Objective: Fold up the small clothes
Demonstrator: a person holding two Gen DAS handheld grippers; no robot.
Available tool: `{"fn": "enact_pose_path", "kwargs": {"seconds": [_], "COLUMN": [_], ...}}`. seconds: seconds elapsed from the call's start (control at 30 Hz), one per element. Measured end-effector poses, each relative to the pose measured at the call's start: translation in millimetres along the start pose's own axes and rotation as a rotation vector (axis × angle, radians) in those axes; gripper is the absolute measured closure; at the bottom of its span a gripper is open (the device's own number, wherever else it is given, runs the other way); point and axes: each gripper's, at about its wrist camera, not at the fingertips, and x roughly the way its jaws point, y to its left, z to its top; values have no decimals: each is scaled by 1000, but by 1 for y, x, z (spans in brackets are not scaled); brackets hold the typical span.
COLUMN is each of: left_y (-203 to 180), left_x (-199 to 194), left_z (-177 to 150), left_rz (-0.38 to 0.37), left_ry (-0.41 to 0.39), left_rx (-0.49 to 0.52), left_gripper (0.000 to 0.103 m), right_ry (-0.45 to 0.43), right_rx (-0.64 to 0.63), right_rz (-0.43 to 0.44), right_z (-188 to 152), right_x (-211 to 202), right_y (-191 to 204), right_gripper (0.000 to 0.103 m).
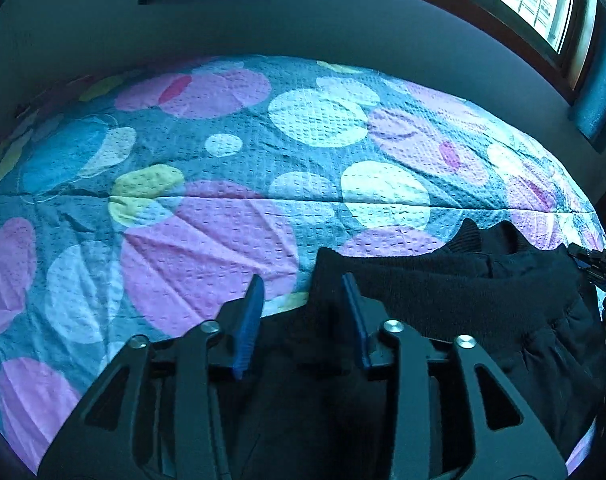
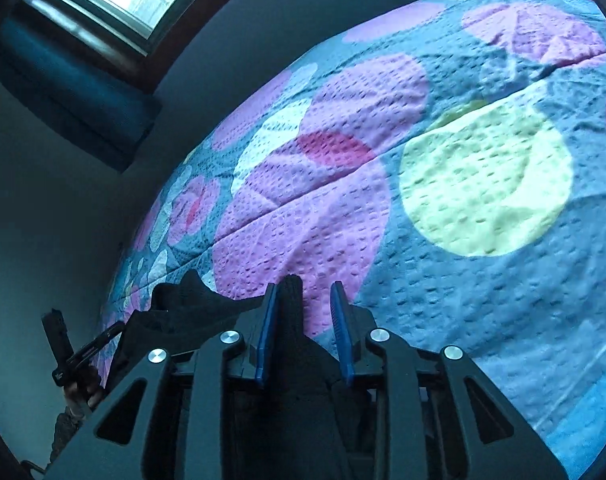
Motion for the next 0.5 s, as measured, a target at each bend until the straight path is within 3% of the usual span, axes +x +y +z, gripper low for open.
{"fn": "enact_pose_path", "kwargs": {"seconds": [0.03,0.13,0.2,0.3,0.43,0.5], "left_y": [5,26,41,60,78,84], "left_x": [-10,-41,-55,-71,-82,-86], "left_z": [-5,-25,-41,-67,-98,-110], "left_rz": [0,-46,-81,-120,-121,-129], "left_ry": [-15,-32,-32,-18,0,7], "left_rx": [-12,-78,-138,-215,-273,-294], "left_gripper": [47,40,35,35,31,31], "right_ry": [-25,-60,-50,17,168,215], "right_rx": [15,40,28,-24,-48,-55], "right_rz": [-19,-12,39,126,237,211], "right_z": [0,-5,-14,-34,-58,-67], "right_x": [-10,-33,-41,-32,9,34], "right_y": [0,12,33,81,130,144], "right_gripper": [75,75,65,49,48,48]}}
